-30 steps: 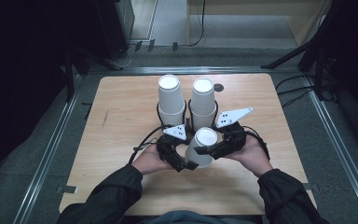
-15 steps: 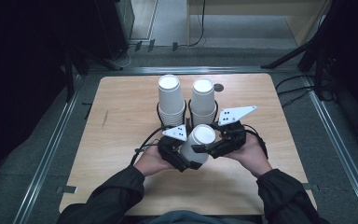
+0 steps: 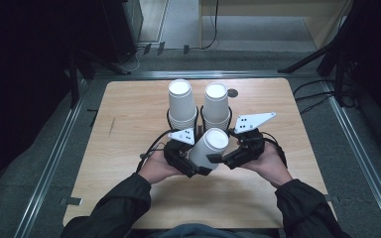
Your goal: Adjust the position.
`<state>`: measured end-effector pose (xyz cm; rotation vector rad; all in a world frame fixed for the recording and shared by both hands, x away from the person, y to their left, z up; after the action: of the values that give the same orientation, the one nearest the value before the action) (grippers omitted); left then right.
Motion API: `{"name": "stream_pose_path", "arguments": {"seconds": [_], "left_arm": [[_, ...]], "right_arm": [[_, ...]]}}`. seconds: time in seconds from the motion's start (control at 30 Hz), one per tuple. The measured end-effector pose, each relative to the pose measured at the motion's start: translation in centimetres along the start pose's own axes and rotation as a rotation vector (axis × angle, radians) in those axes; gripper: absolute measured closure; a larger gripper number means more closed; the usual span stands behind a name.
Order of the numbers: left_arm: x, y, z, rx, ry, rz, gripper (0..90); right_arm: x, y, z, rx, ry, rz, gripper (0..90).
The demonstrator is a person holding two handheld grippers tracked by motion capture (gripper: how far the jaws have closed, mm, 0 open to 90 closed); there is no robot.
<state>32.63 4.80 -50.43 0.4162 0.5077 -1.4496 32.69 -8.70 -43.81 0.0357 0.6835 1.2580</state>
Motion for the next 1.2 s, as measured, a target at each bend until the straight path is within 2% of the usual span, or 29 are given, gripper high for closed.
{"name": "stream_pose_path", "arguments": {"seconds": [0.2,0.3,0.33,0.47,0.5,0.63,0.67,0.77,0.87,0.97,1.13,1.2], "left_arm": [[-1.5,0.3,0.1,0.002,0.026,0.035,15.7],[-2.2,0.6,-0.3,-0.009,0.059,0.047,15.7],[-2.4,0.7,-0.4,-0.016,0.073,0.044,15.7],[-3.3,0.9,-0.9,0.008,0.138,0.073,15.7],[-3.4,1.0,-1.0,0.000,0.146,0.072,15.7],[-3.9,1.4,-1.6,0.011,0.224,0.092,15.7],[-4.0,1.4,-1.8,0.002,0.236,0.091,15.7],[-4.1,1.6,-2.4,0.018,0.305,0.102,15.7],[-4.2,1.8,-2.8,0.021,0.338,0.110,15.7],[-4.3,2.0,-3.3,0.026,0.392,0.117,15.7],[-4.2,2.2,-4.0,0.001,0.429,0.100,15.6],[-4.1,2.3,-4.3,0.003,0.451,0.111,15.6]], "right_arm": [[-0.5,-0.6,-0.6,-0.004,0.016,-0.015,17.3],[-0.5,-1.1,-1.1,0.005,0.033,-0.035,17.4],[-0.5,-1.2,-1.4,0.006,0.042,-0.045,17.6],[-0.3,-1.9,-2.2,0.011,0.076,-0.068,18.8],[-0.2,-2.0,-2.4,0.009,0.083,-0.068,18.9],[0.1,-2.4,-3.0,0.008,0.111,-0.085,19.0],[0.2,-2.5,-3.1,0.006,0.116,-0.086,19.0],[0.2,-2.7,-3.5,0.010,0.126,-0.089,19.0],[0.3,-2.9,-3.7,0.008,0.133,-0.093,19.1],[0.4,-3.1,-3.9,0.007,0.140,-0.099,19.3],[0.6,-3.0,-3.9,-0.007,0.142,-0.102,19.3],[0.7,-3.0,-3.9,-0.012,0.141,-0.105,19.3]]}}
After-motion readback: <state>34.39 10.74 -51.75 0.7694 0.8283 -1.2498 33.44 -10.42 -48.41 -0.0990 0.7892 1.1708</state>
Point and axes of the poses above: each handheld gripper's, and its own axes: x roughly forward along the jaws, z roughly out of its top, y roughly to its left, the point moved 6 cm from there along x, roughly forward along the jaws, and after that the axes turned 15 degrees about x, right-handed, at the moved point
